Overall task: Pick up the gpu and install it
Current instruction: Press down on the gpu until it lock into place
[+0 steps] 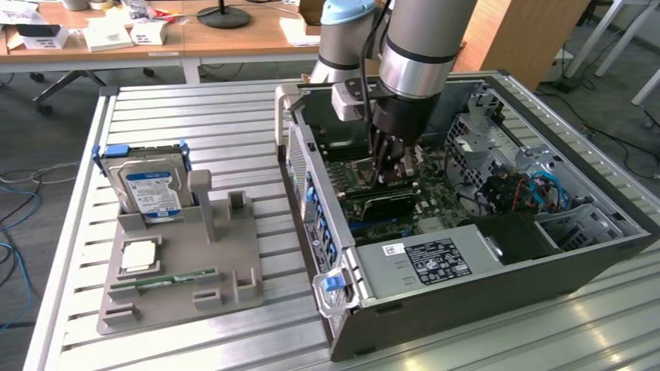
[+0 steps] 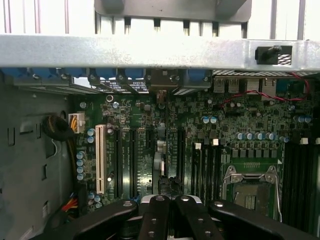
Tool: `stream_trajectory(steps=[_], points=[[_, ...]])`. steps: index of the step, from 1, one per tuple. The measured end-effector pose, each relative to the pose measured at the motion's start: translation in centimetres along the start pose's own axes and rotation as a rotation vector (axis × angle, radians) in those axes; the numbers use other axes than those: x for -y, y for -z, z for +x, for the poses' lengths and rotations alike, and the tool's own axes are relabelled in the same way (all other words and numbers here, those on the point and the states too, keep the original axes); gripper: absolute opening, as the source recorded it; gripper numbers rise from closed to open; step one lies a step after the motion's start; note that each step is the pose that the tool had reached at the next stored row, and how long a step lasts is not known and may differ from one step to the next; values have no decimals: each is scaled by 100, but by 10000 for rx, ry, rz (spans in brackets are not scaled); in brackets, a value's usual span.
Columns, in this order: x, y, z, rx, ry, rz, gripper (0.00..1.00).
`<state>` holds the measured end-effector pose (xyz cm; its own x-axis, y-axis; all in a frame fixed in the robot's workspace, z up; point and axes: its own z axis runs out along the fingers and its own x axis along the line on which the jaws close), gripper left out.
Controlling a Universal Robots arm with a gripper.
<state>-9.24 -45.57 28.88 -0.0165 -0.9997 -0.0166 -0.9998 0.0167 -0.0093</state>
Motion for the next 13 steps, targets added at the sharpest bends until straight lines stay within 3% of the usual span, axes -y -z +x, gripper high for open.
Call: stream_trajectory(steps=[13], points=[[-3, -13, -26, -1, 1, 0, 11]])
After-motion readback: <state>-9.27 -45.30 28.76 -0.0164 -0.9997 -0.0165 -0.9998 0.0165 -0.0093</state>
